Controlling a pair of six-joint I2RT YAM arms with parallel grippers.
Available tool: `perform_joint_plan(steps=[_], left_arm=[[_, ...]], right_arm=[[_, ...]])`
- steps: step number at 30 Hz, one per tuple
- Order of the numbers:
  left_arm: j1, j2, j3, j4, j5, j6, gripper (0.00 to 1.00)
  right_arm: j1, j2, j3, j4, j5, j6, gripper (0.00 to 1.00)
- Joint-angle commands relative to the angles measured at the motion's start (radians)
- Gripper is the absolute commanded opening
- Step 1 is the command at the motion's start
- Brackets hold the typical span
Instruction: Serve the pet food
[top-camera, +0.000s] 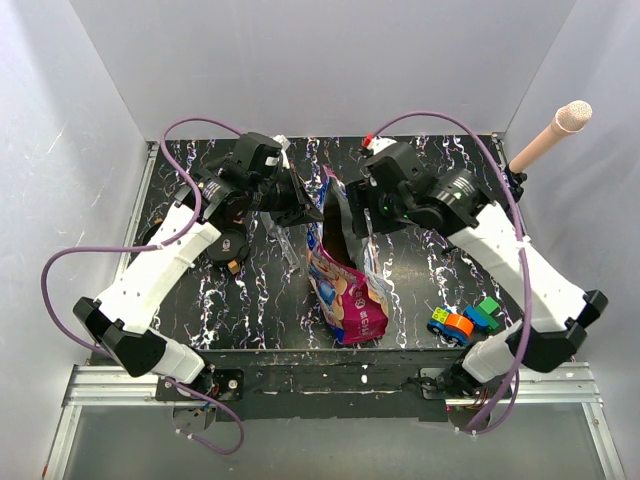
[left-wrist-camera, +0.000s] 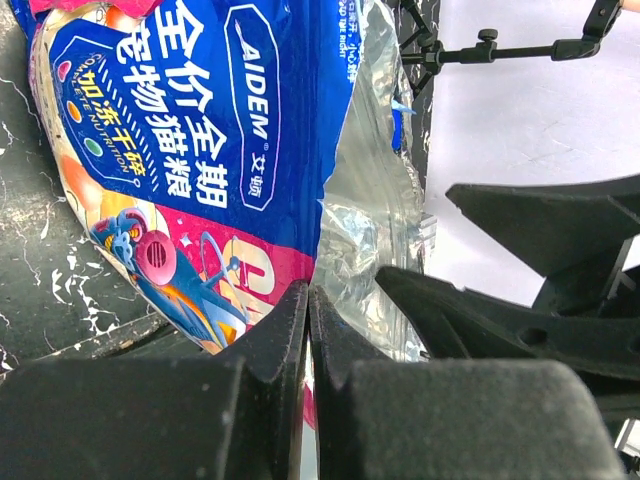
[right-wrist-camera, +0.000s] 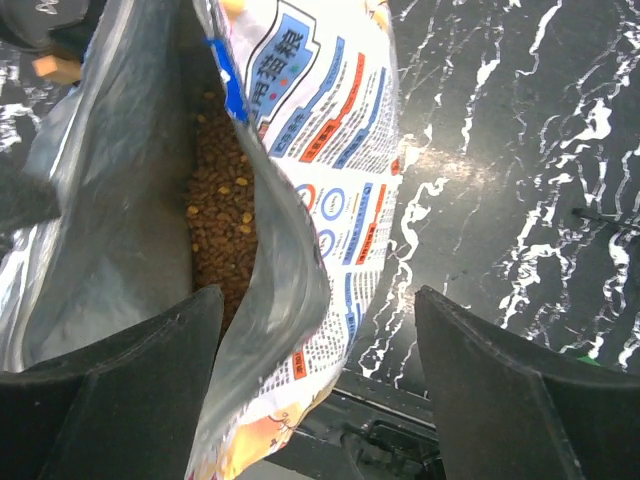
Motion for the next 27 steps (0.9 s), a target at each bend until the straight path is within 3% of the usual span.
perform_joint_plan(steps=[1,4,7,10,17,23,27], left_arm=[[-0.008,-0.015,0.004,0.025,0.085,-0.016,0.0],[-0.008,-0.017,0.005,0.027,0.093,-0.015,0.0],[-0.008,-0.023,0.001,0.017,0.094,-0.01,0.0],[-0.006,-0.021,-0.002,0.016,0.106,0.002,0.0],[-0.008,0.0,0.059,-0.038,0.105,0.057,0.0],[-0.004,-0.003,0.073,-0.058,0.117,0.099,0.0],[-0.006,0.003,0.093,-0.058,0.111,0.14,0.0]], right_arm=[[-0.01,-0.1,-0.077,0.114,-0.112,-0.007,0.8],[-0.015,-0.064,-0.079,0.09,-0.095,0.071,0.76],[-0.027,-0.027,-0.074,0.084,-0.141,0.12,0.66],[-0.03,0.007,-0.051,0.072,-0.134,0.184,0.64],[-0.038,0.113,0.067,-0.131,-0.002,0.339,0.45],[-0.038,0.062,-0.033,-0.059,-0.069,0.321,0.07],[-0.038,0.009,-0.073,0.003,-0.066,0.298,0.01]])
